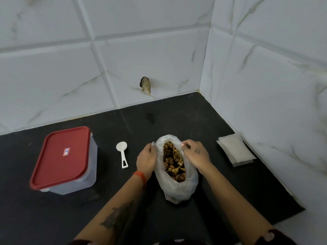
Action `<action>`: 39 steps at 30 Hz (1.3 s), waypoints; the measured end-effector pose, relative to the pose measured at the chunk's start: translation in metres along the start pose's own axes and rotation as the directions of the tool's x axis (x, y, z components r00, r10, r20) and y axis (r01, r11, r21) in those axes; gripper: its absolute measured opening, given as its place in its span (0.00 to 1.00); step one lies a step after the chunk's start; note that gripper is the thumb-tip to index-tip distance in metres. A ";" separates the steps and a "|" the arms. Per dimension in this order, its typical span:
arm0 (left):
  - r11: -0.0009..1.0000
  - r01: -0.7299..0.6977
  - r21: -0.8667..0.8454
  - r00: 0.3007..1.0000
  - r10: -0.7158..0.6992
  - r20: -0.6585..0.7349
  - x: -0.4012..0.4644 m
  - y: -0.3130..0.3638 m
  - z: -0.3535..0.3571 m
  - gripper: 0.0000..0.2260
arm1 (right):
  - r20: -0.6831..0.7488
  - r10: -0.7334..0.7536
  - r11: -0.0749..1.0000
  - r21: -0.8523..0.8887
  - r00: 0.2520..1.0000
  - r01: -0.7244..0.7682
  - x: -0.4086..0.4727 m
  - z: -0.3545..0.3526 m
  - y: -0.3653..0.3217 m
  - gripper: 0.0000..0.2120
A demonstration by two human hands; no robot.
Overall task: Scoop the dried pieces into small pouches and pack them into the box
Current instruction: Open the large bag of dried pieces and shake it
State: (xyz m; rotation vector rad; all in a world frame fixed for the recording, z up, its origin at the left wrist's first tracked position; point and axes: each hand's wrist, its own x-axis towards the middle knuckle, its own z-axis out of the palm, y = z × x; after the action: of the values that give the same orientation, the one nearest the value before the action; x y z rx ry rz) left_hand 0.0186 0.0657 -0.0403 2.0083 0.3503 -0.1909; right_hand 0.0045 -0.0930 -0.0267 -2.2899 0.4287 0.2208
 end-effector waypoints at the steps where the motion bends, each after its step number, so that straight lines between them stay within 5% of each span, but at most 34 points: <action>1: 0.995 -0.025 0.100 1.000 0.023 0.016 -0.007 0.002 -0.004 0.18 | -0.016 -0.013 0.996 -0.088 1.000 0.012 -0.005 -0.005 0.001 0.20; 5: 0.983 0.015 0.185 0.994 -0.035 0.103 -0.036 0.001 -0.021 0.22 | 0.030 0.091 0.960 -0.267 0.995 -0.080 -0.035 -0.017 0.008 0.21; 7: 0.991 0.117 -0.063 0.978 -0.104 0.182 -0.046 -0.002 -0.025 0.16 | 0.054 0.116 0.987 -0.118 0.992 -0.109 -0.043 -0.015 0.012 0.15; 9: 0.895 0.293 -0.337 0.938 -0.200 0.283 -0.046 -0.005 -0.025 0.11 | 0.062 0.185 0.962 0.193 0.981 -0.193 -0.042 -0.010 0.015 0.08; 12: 0.587 0.524 -0.618 0.842 -0.246 0.480 -0.041 -0.012 -0.019 0.12 | 0.265 0.314 0.605 0.684 0.912 -0.407 -0.036 -0.001 0.018 0.08; 14: 0.394 0.566 -0.725 0.821 -0.186 0.540 -0.041 -0.014 -0.013 0.14 | 0.405 0.308 0.307 0.814 0.861 -0.493 -0.033 0.003 0.020 0.09; 15: 0.341 0.561 -0.754 0.825 -0.155 0.543 -0.042 -0.014 -0.010 0.14 | 0.423 0.303 0.261 0.825 0.854 -0.501 -0.033 0.005 0.020 0.10; 17: 0.376 0.514 -0.771 0.853 -0.132 0.505 -0.047 -0.016 -0.006 0.14 | 0.350 0.303 0.408 0.793 0.887 -0.452 -0.034 0.007 0.019 0.12; 20: 0.680 0.360 -0.638 0.924 -0.168 0.342 -0.055 -0.023 -0.007 0.13 | 0.088 0.307 0.817 0.486 0.948 -0.310 -0.042 0.006 0.018 0.16; 22: 0.854 0.258 -0.453 0.959 -0.171 0.225 -0.061 -0.026 -0.011 0.15 | 0.018 0.230 0.955 0.190 0.973 -0.229 -0.052 -0.001 0.017 0.21; 25: 0.947 0.226 -0.227 0.966 -0.188 0.177 -0.075 -0.022 -0.021 0.21 | 0.018 0.160 0.977 -0.148 0.987 -0.156 -0.074 -0.010 0.017 0.26; 28: 0.892 0.367 -0.266 0.886 -0.247 0.394 -0.087 -0.016 -0.023 0.17 | 0.144 0.210 0.971 0.086 0.967 -0.224 -0.090 -0.014 0.014 0.14; 31: 0.811 0.422 -0.404 0.866 -0.230 0.443 -0.088 -0.013 -0.019 0.08 | 0.219 0.202 0.851 0.442 0.955 -0.282 -0.091 -0.010 0.016 0.07; 34: 0.630 0.490 -0.602 0.854 -0.210 0.475 -0.081 -0.011 -0.018 0.05 | 0.308 0.232 0.605 0.697 0.923 -0.385 -0.087 -0.011 0.020 0.07; 37: 0.391 0.580 -0.715 0.807 -0.157 0.569 -0.083 -0.017 -0.017 0.08 | 0.463 0.242 0.260 0.816 0.853 -0.516 -0.088 -0.008 0.024 0.11; 39: 0.340 0.605 -0.720 0.791 -0.153 0.593 -0.087 -0.026 -0.015 0.10 | 0.508 0.240 0.181 0.814 0.827 -0.552 -0.090 -0.003 0.029 0.14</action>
State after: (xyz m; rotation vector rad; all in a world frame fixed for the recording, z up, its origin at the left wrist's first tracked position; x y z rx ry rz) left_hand -0.0721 0.0763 -0.0311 0.7082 0.5149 -0.6153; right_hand -0.0900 -0.0925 -0.0176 -0.8476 0.7708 0.4034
